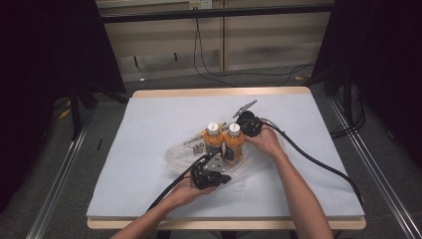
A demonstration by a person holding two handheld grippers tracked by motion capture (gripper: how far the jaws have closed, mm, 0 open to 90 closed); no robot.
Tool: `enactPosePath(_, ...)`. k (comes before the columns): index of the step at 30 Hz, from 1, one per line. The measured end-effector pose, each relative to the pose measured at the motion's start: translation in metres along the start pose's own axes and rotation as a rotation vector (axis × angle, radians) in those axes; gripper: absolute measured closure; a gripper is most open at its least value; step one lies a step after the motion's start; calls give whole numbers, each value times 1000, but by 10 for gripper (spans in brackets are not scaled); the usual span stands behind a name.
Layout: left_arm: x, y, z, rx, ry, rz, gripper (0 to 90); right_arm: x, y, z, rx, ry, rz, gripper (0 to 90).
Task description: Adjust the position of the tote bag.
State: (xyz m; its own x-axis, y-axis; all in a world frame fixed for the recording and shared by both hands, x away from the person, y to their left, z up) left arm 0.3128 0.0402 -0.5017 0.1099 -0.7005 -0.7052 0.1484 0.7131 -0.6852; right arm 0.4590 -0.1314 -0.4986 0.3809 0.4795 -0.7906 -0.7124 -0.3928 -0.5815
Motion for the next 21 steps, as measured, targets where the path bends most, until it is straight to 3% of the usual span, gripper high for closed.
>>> enactPosePath(8,-1,1,-4,12,12,-12,900,6,-8,-5,13,20,-6,900)
enactPosePath(10,-1,-1,-5,30,8,-7,900,7,-11,-6,21,27,-8,900)
enactPosePath(21,-1,0,-6,41,34,-20,900,12,-18,-16,83,59,-34,900)
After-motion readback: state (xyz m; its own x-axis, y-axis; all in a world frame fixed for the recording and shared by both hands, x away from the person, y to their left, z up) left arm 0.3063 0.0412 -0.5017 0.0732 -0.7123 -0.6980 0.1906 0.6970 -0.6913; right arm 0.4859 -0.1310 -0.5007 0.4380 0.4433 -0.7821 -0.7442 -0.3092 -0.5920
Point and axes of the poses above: each handheld gripper's, and its own axes: x roughly forward along the jaws, y roughly out of its underside, z roughly to its left, the point moved 3 cm from there along x, roughly forward along the jaws, and after that the axes turned 15 degrees about x, right-handed, at the moved point
